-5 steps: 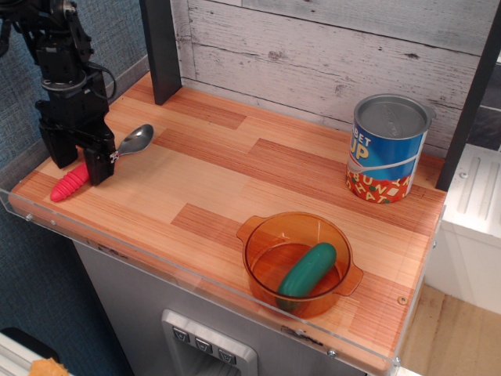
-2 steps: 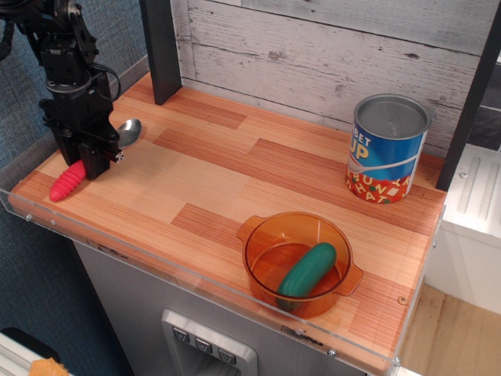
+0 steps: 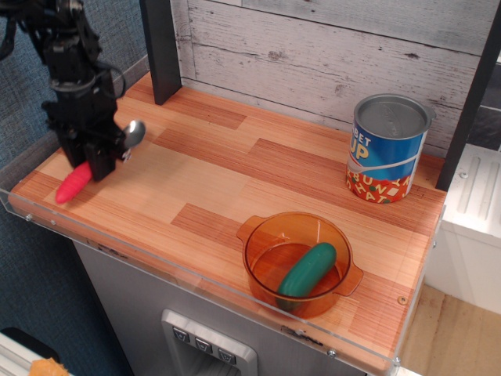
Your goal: Bring the spoon next to the can.
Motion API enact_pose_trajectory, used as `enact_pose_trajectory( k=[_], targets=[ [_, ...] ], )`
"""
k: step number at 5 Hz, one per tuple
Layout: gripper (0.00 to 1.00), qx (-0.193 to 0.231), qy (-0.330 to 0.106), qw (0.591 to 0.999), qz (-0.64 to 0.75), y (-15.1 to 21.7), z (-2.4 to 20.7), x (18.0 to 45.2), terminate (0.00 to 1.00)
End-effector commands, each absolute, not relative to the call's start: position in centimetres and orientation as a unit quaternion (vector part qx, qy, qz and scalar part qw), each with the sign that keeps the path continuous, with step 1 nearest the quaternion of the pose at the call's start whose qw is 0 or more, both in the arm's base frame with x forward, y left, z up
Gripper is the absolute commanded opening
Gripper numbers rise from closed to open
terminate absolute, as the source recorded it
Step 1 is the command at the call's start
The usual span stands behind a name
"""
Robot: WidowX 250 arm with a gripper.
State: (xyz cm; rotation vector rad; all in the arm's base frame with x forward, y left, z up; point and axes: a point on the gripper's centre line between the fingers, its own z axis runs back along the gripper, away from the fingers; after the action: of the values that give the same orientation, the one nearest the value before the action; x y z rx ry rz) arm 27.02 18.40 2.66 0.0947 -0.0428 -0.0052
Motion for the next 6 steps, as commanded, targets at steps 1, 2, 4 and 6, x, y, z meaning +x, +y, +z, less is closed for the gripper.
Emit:
enact_pose_trajectory(
  k=[1,2,4,6],
  targets=[
    [0.0,0.013,-0.07,0.997,-0.015,13.2,6.6,30.0,0.0],
    [0.0,-0.01,-0.104,0.994,-0.019,9.2,7.0,32.1,0.0],
    [0.0,-0.029,-0.139,0.99,0.002,3.9,6.1,35.3,0.0],
    [0.0,-0.03,-0.104,0.994,0.009,1.6,3.6,36.7,0.0]
  ],
)
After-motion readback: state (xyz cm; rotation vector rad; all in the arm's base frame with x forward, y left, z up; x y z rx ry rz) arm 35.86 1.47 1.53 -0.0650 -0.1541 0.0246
